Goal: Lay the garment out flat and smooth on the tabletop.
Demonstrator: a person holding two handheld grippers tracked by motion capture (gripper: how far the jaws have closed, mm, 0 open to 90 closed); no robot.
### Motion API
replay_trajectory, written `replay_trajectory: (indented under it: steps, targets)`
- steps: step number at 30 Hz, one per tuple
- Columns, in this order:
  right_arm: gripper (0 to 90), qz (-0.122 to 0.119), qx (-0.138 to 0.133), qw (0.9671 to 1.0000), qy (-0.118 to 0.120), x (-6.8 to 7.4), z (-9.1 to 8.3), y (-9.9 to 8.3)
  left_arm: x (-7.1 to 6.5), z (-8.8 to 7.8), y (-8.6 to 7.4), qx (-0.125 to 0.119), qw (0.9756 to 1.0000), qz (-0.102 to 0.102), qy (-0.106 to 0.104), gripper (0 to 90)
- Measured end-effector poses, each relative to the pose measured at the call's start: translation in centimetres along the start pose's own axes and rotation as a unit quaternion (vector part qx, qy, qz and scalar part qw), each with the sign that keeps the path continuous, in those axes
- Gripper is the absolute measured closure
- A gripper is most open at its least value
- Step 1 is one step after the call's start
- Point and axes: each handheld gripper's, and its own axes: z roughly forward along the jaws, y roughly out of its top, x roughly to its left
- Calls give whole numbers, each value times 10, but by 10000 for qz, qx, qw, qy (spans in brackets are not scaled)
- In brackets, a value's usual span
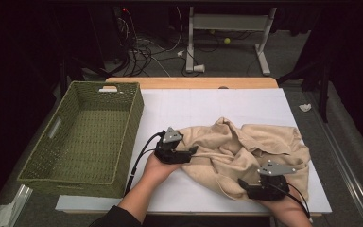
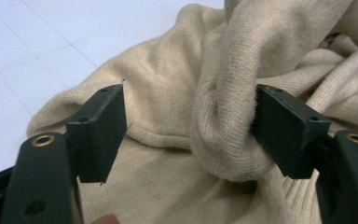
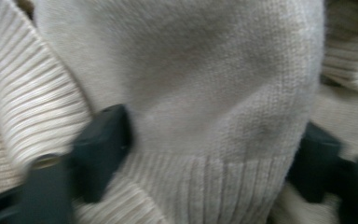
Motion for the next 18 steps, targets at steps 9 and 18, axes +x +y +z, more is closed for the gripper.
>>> replay_trajectory:
  steps: [9, 18]
  targets:
    - [753, 90, -304, 9994, 105, -22, -25, -12, -12, -7, 0, -277, 9970, 613, -380, 585]
    - [764, 295, -498, 9978, -319, -43, -50, -22, -16, -14, 6, -565, 9958, 382, -614, 784]
